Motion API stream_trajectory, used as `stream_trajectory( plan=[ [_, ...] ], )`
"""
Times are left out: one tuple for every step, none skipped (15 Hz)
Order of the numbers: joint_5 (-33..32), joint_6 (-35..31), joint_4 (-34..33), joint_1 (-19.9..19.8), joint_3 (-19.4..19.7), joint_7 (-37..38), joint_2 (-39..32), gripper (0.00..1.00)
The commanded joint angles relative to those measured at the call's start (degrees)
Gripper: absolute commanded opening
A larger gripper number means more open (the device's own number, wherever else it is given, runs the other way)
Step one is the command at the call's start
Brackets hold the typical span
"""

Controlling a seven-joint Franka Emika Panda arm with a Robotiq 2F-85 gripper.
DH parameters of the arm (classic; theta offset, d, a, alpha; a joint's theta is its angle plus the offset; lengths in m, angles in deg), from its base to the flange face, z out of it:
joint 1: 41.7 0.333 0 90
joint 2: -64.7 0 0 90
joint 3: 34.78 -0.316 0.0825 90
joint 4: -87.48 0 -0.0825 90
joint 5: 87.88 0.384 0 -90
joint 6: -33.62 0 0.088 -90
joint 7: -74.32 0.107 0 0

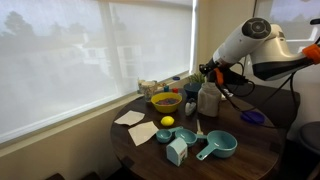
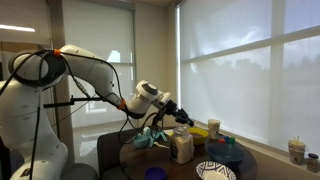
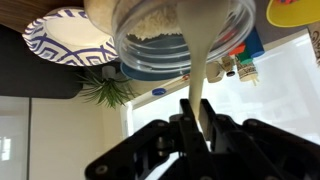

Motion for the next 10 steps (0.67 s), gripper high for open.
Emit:
stream_trajectory(
  plan=[
    [-1.30,0.24,0.55,1.88,1.47,0.32,-0.26,0.03],
    [0.43,0.02,0.72,2.24,1.82,-0.86,-0.32,0.03],
    [1.77,-0.15,0.82,2.54,2.21,-2.02,-0.38,0.03],
    [2.68,0.22,0.83,2.76,2.49,-2.95,-0.43,0.03],
    [3.24,0.67,0.79,2.83,2.75,-3.99,-0.46,0.03],
    [3.71,1.73,0.66,2.93,2.82,-4.42,-0.44,0.03],
    [4.97,2.35,0.54,3.06,3.06,-5.37,-0.46,0.03],
    [5.51,2.94,0.32,2.99,3.13,-5.53,-0.52,0.03],
    [6.85,3.35,0.17,3.00,3.28,-6.09,-0.58,0.03],
    [9.10,3.62,-0.02,3.19,3.55,-7.29,-0.59,0.03]
  ],
)
